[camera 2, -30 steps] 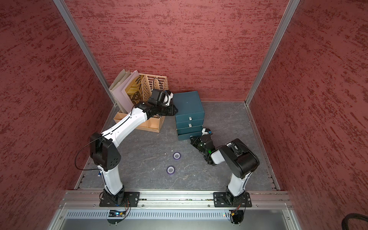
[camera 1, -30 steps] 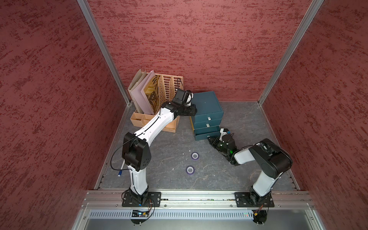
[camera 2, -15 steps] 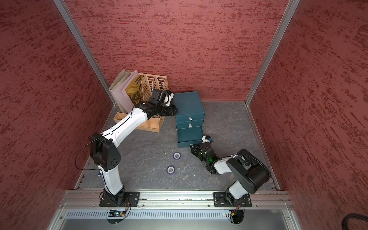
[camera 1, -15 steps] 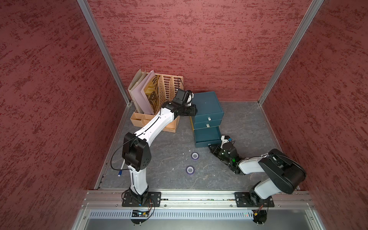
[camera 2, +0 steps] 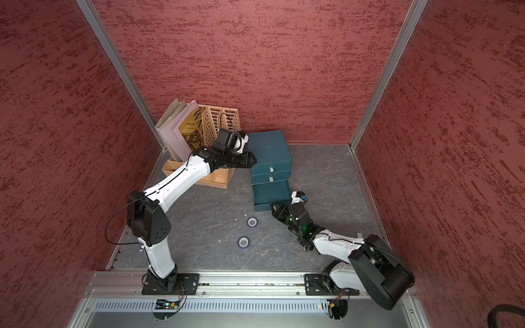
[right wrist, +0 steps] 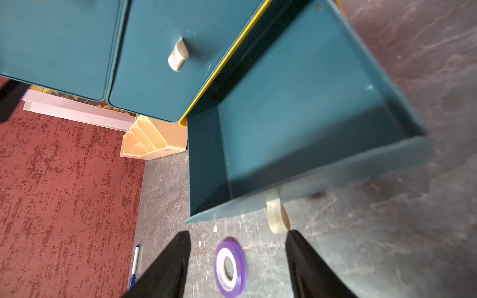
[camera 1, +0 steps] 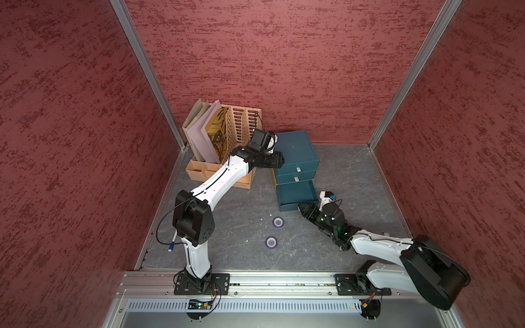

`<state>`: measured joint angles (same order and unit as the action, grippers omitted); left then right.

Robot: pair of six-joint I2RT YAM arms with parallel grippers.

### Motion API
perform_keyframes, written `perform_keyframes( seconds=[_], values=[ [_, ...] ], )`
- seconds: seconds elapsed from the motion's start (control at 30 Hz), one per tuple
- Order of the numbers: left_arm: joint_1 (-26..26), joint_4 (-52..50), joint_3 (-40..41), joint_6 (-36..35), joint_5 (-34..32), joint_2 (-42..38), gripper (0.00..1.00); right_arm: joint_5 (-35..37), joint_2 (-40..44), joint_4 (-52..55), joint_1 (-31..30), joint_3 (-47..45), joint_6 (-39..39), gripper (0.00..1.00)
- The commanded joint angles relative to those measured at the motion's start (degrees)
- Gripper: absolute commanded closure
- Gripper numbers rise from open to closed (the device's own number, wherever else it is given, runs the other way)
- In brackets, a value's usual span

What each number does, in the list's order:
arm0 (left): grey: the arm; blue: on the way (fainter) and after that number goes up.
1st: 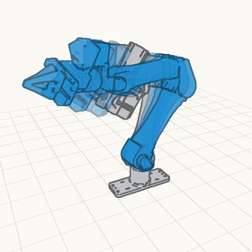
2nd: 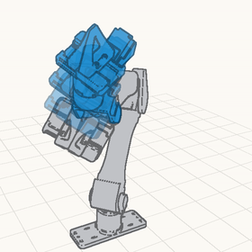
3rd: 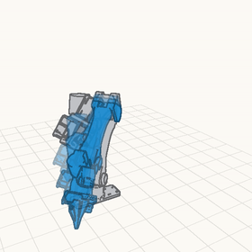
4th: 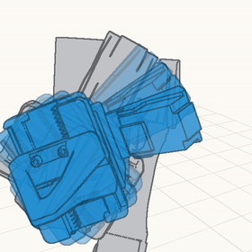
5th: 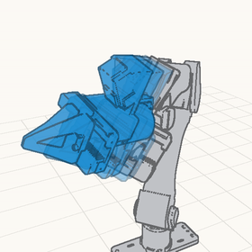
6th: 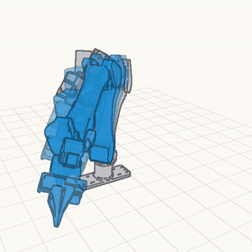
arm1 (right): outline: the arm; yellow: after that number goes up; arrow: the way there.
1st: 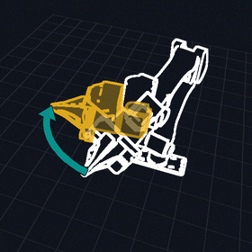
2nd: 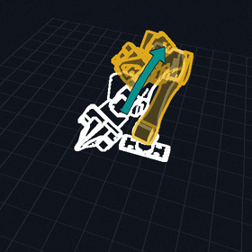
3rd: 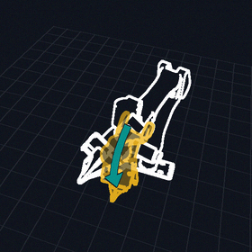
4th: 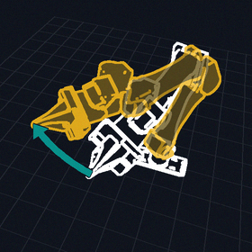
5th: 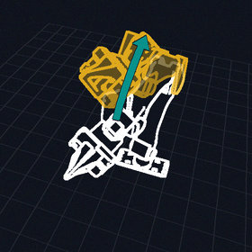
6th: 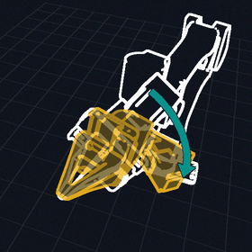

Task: Place the transparent tape into the drawer according to color
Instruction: Open the drawer in the storage box, then pick up the tape at the center of the board.

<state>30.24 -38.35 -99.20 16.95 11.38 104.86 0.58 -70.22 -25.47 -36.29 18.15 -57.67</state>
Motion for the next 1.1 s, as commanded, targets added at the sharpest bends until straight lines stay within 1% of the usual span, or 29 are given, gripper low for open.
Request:
perform_keyframes(
  seconds=[0.0,0.1,0.2,0.37,0.4,0.67,0.73,0.83,1.07],
  values=[
    [0.8,1.6,3.6,0.8,1.2,-5.5,0.33,2.0,4.0,10.9,-0.6,1.8,3.0,0.31],
    [1.1,2.8,7.6,1.5,1.5,-9.9,0.23,2.4,8.0,17.2,-0.6,2.5,4.9,0.26],
    [1.5,2.8,12.0,1.6,1.4,-14.2,0.15,2.7,10.9,24.1,-0.6,4.2,7.4,0.22],
    [2.0,1.7,19.5,1.0,1.7,-19.9,0.02,2.0,14.0,30.6,-0.6,5.9,10.5,0.17],
    [2.2,1.0,20.9,0.8,1.9,-20.7,0.0,1.7,14.3,31.6,-0.6,6.4,11.3,0.16],
    [3.0,-0.3,33.2,-0.8,6.5,-24.1,0.0,0.4,16.4,40.2,-0.6,10.5,16.7,0.1],
    [3.8,-1.3,35.0,-1.8,6.4,-23.8,0.0,-0.1,16.4,42.6,-0.6,12.1,18.3,0.08],
    [5.9,-3.3,36.6,-3.1,4.8,-22.0,0.02,-0.7,16.3,46.0,-0.5,14.1,20.3,0.07],
    [11.9,-5.7,36.6,-4.6,-3.3,-15.1,0.1,-1.0,16.9,48.0,-0.3,14.3,20.8,0.05]
  ],
)
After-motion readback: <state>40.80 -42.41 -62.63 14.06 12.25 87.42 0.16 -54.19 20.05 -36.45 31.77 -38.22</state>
